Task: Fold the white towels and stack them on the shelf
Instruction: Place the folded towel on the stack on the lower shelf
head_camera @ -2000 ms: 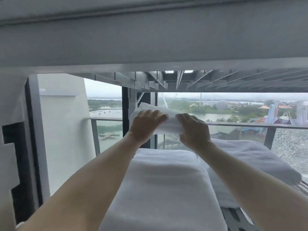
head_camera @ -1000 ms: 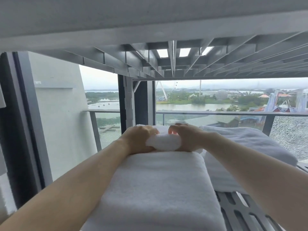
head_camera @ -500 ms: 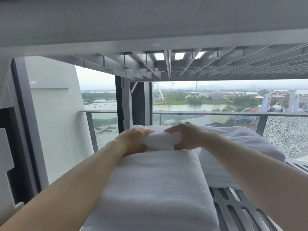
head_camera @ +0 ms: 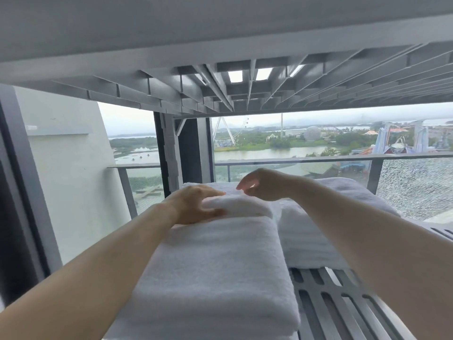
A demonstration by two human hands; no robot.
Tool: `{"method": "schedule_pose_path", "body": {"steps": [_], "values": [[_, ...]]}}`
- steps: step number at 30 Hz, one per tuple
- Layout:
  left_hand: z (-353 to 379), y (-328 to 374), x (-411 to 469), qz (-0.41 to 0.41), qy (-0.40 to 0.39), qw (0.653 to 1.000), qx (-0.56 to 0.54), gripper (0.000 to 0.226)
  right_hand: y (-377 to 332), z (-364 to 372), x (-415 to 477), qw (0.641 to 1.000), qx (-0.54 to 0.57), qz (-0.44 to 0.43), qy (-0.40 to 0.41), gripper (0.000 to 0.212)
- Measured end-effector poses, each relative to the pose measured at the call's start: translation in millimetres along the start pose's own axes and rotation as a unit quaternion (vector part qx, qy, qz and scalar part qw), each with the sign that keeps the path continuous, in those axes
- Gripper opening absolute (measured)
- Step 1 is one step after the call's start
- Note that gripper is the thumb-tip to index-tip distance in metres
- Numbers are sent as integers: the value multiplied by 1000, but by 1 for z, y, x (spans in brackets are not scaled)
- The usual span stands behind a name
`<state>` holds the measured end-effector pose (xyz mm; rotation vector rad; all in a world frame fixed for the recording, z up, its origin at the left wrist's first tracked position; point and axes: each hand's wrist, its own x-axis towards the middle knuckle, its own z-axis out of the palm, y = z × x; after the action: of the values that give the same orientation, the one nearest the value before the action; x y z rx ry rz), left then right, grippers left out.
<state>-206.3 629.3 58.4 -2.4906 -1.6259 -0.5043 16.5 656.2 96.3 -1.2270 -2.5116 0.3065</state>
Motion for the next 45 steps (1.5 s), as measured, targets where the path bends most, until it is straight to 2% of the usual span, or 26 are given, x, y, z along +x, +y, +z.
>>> {"method": "schedule_pose_path", "body": {"steps": [4,9,13,16,20,25,29,35,39,41,45], "values": [[-3,14,16,-19,-14,1000,-6,51,9,-8,-4,1000,-18,-19,-4,31],[-1,27,22,-13,-63,997,30,67,22,-17,-16,996,-67,-20,-55,45],[2,21,21,-6,-59,997,40,60,24,-6,-17,975,-209,-64,-51,63],[6,14,19,-3,-49,998,36,59,28,2,-17,963,-254,-82,-39,74],[6,9,17,25,-76,993,90,67,34,5,-20,958,-263,-115,10,60],[7,12,17,62,-33,995,67,61,38,1,-24,955,-253,-134,76,53],[12,12,18,62,-47,995,61,59,42,9,-28,951,-265,-144,63,54],[9,9,14,47,-20,998,31,61,41,-10,-28,982,-166,-90,7,64],[5,4,6,55,-4,997,49,59,42,4,-32,966,-217,-136,40,60],[2,4,6,67,-9,995,69,58,44,12,-36,964,-196,-162,74,53],[0,8,9,64,6,997,51,54,46,4,-36,973,-147,-136,115,49]]}}
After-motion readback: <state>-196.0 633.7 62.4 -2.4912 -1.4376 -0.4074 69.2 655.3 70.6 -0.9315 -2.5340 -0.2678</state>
